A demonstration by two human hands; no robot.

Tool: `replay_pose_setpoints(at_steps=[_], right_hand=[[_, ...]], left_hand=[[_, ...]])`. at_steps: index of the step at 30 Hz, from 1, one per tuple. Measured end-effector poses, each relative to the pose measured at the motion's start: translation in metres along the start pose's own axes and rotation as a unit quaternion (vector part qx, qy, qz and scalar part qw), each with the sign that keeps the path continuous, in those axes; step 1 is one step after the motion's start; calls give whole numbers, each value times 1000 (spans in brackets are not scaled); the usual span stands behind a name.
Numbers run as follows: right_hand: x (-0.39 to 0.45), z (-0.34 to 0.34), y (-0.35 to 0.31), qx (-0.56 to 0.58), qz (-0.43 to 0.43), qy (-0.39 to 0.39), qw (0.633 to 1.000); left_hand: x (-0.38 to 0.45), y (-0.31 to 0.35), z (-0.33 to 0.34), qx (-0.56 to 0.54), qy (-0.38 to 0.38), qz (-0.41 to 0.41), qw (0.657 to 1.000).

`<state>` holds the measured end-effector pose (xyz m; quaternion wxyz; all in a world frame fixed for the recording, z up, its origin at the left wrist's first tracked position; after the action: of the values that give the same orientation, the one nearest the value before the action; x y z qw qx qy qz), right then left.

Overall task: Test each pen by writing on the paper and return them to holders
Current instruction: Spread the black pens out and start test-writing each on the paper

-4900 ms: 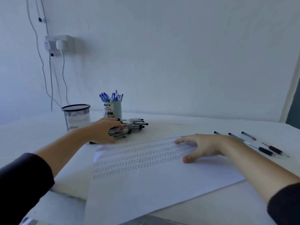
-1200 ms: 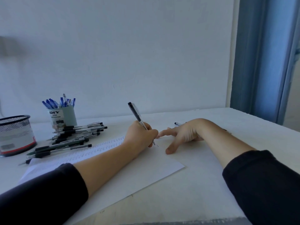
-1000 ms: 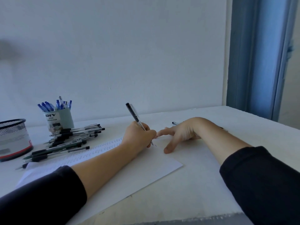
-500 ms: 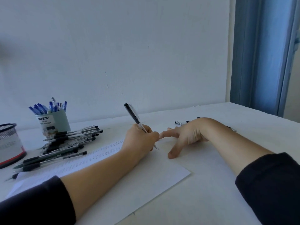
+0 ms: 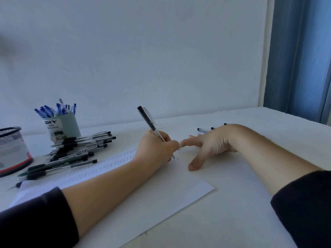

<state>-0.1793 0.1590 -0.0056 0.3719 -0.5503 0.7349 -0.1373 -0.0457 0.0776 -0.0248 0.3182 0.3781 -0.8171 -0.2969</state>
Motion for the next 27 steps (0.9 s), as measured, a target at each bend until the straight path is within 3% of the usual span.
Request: replay_pose_setpoints(at_steps=[27], right_hand=[[0,0,-4,-4,-4,-6,1000]], left_hand=[[-6,5,-1,52,10,-5,999]])
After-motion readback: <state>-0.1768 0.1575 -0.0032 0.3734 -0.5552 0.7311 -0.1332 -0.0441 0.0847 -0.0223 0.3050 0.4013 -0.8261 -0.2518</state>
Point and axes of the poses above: each hand's wrist, its own x-axis towards the middle knuckle, its own z-axis out of the palm, y = z × x, the point moved 2 cm from there along x, towards the middle knuckle, and after that the axes turned 9 degrees about x, right-handed, at the moved point
